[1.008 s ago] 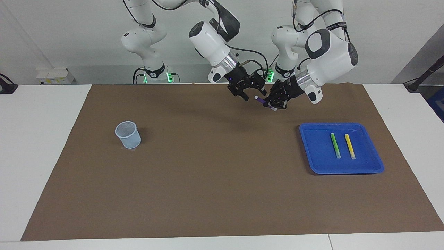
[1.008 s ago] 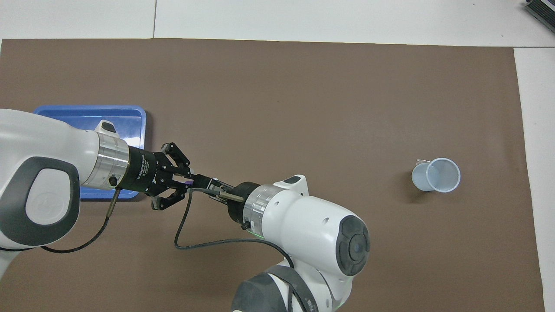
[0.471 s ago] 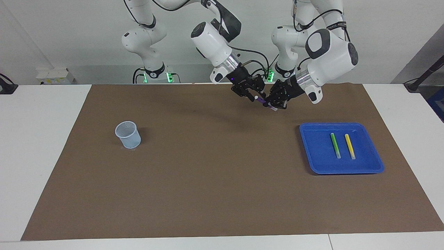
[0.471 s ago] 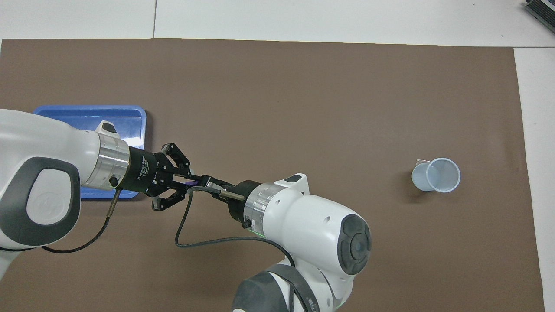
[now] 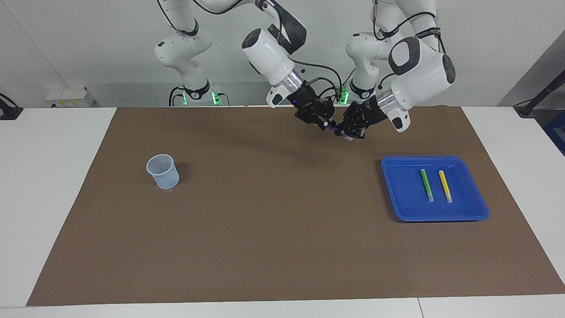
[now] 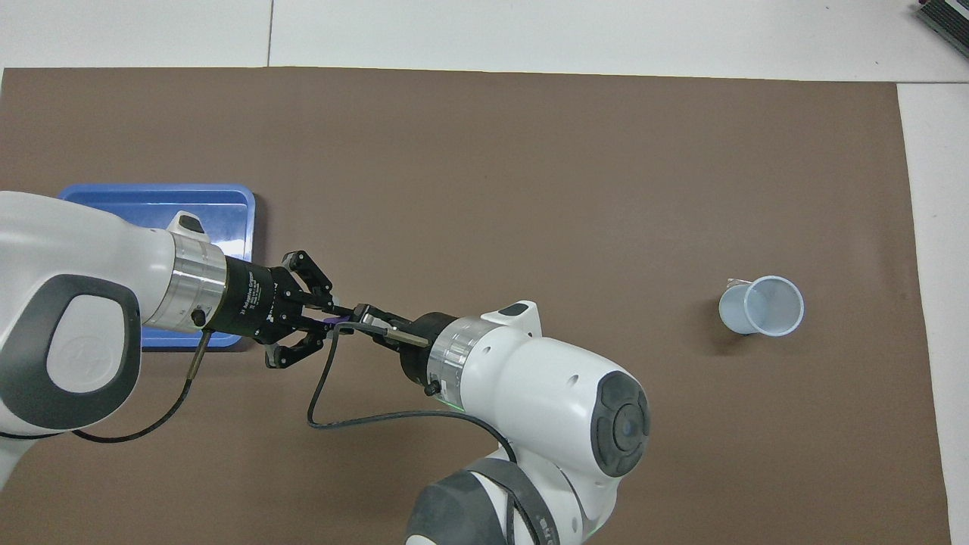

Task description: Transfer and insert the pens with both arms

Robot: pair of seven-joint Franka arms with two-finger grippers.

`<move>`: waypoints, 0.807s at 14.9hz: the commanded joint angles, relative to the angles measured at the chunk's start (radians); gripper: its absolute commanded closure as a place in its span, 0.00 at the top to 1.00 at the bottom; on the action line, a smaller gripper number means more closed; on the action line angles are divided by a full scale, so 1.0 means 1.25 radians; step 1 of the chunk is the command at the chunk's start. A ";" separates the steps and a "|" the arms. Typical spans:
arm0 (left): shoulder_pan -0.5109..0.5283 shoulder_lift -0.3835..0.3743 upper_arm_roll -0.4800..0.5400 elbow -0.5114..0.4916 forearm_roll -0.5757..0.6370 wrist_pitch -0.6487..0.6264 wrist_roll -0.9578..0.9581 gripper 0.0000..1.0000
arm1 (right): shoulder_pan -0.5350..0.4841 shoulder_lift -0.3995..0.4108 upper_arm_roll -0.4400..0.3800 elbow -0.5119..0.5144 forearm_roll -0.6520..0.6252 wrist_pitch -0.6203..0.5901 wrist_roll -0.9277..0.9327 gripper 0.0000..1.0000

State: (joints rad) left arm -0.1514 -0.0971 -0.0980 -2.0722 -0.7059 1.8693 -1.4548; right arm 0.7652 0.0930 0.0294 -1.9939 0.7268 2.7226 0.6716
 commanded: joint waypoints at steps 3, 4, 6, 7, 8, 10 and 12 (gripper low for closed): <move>-0.011 -0.030 0.010 -0.022 -0.015 -0.007 -0.012 0.00 | -0.008 0.011 0.005 0.012 0.010 0.010 -0.010 0.00; -0.011 -0.030 0.010 -0.021 -0.015 -0.011 -0.012 0.00 | -0.008 0.011 0.005 0.012 0.011 0.010 -0.010 0.00; -0.011 -0.033 0.010 -0.022 -0.015 -0.013 -0.012 0.00 | -0.008 0.011 0.005 0.012 0.010 0.009 -0.008 0.00; -0.011 -0.035 0.010 -0.022 -0.015 -0.012 -0.012 0.00 | -0.008 0.011 0.005 0.012 0.011 0.009 -0.008 0.00; -0.013 -0.035 0.010 -0.022 -0.015 -0.013 -0.012 0.00 | -0.008 0.011 0.005 0.012 0.011 0.009 -0.008 0.00; -0.014 -0.035 0.010 -0.022 -0.012 -0.013 -0.001 0.31 | -0.008 0.011 0.005 0.012 0.011 0.008 -0.008 0.00; -0.014 -0.036 0.010 -0.023 -0.012 -0.013 -0.003 0.51 | -0.011 0.011 0.005 0.012 0.010 0.004 -0.011 0.00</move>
State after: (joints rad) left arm -0.1527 -0.1024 -0.1004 -2.0737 -0.7088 1.8655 -1.4553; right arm 0.7647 0.0952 0.0293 -1.9870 0.7268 2.7247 0.6716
